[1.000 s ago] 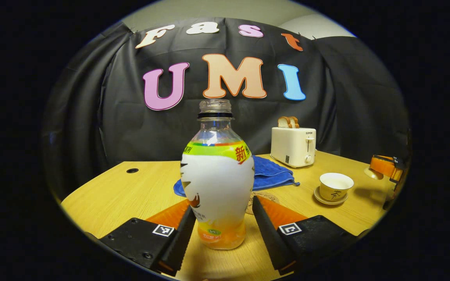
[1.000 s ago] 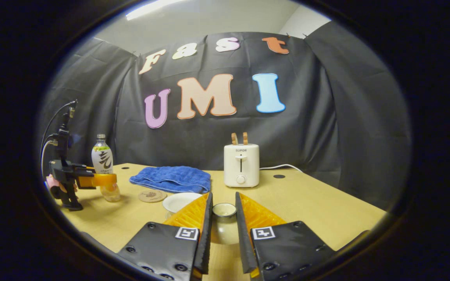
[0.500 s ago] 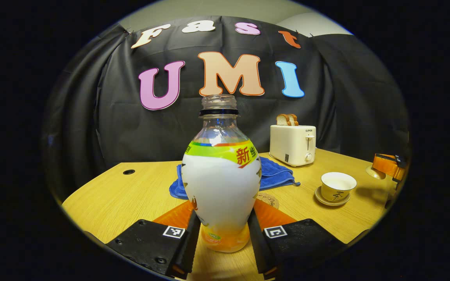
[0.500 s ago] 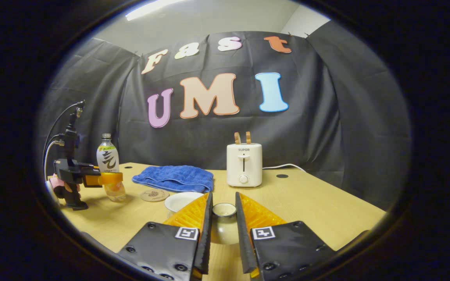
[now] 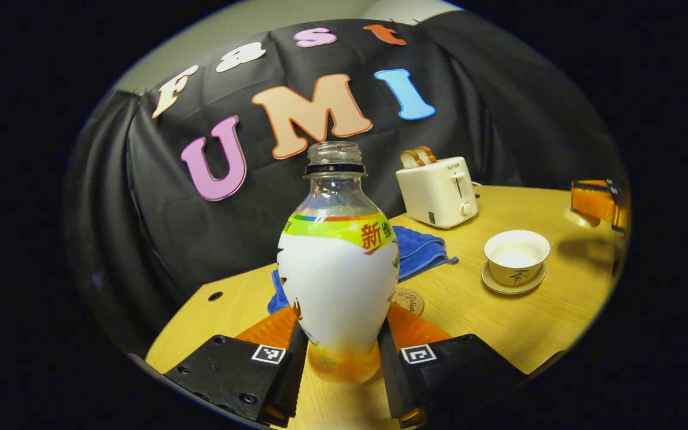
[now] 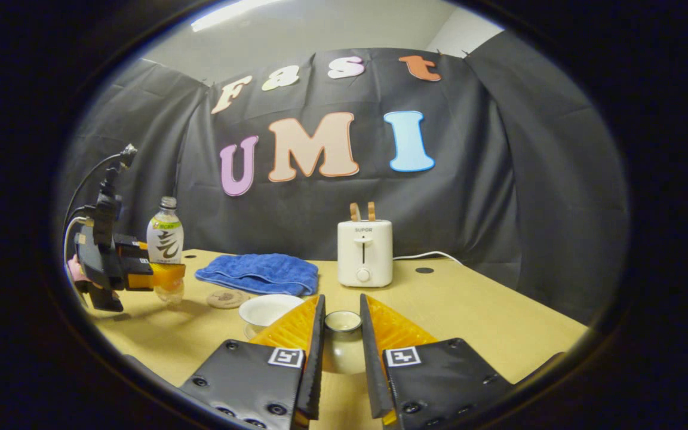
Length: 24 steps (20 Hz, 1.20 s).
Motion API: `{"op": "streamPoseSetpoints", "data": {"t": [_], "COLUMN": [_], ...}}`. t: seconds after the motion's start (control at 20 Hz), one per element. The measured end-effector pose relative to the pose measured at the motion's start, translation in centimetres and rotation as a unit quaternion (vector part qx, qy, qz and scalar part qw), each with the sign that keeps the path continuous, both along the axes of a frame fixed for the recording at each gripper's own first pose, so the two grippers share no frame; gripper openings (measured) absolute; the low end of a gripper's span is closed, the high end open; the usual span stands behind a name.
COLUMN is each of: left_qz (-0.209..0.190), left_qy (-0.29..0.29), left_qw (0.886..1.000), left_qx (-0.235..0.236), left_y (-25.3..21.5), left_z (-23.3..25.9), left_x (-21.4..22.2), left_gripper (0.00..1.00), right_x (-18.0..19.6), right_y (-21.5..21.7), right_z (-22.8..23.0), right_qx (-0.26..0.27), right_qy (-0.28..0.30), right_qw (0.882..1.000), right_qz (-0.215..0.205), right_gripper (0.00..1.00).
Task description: Open the teacup lid with one hand, grasp the water bottle and pour water into the teacup with the other hand; after pouring, place the water bottle on the coaster and then close the teacup lid.
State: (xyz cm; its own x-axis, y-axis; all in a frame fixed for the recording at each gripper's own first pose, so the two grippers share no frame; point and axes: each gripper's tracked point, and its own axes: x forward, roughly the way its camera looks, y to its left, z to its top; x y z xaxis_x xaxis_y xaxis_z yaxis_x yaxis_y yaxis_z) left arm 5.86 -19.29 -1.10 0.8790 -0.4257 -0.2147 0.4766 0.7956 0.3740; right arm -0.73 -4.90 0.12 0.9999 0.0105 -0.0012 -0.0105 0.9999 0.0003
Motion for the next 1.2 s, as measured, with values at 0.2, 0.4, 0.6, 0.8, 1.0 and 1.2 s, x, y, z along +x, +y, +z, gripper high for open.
{"op": "streamPoseSetpoints", "data": {"t": [0.2,0.4,0.6,0.8,1.0,1.2], "left_qz": [-0.015,-0.052,-0.078,-0.100,-0.127,-0.145], "left_qy": [-0.056,-0.113,-0.122,-0.138,-0.146,-0.157], "left_qw": [0.992,0.964,0.941,0.912,0.884,0.848], "left_qx": [0.116,0.234,0.306,0.372,0.426,0.485], "left_y": [-1.2,-2.7,-3.1,-3.7,-5.1,-5.7], "left_z": [0.4,0.4,-0.9,-0.5,-1.1,-1.4], "left_x": [0.6,0.7,1.0,1.3,2.4,2.6], "left_gripper": [0.55,0.56,0.54,0.54,0.54,0.54], "right_x": [-0.1,-0.2,-0.2,-0.2,-0.2,-0.2], "right_y": [-0.4,-0.5,-1.1,-1.6,-1.9,-2.0], "right_z": [0.0,0.0,0.0,0.0,0.1,0.0], "right_qx": [0.000,0.000,-0.001,0.000,0.000,0.000], "right_qy": [0.000,0.000,0.000,0.000,0.000,0.000], "right_qw": [1.000,1.000,1.000,1.000,1.000,1.000], "right_qz": [-0.002,-0.004,-0.009,-0.015,-0.018,-0.018], "right_gripper": [0.35,0.35,0.35,0.35,0.35,0.35]}}
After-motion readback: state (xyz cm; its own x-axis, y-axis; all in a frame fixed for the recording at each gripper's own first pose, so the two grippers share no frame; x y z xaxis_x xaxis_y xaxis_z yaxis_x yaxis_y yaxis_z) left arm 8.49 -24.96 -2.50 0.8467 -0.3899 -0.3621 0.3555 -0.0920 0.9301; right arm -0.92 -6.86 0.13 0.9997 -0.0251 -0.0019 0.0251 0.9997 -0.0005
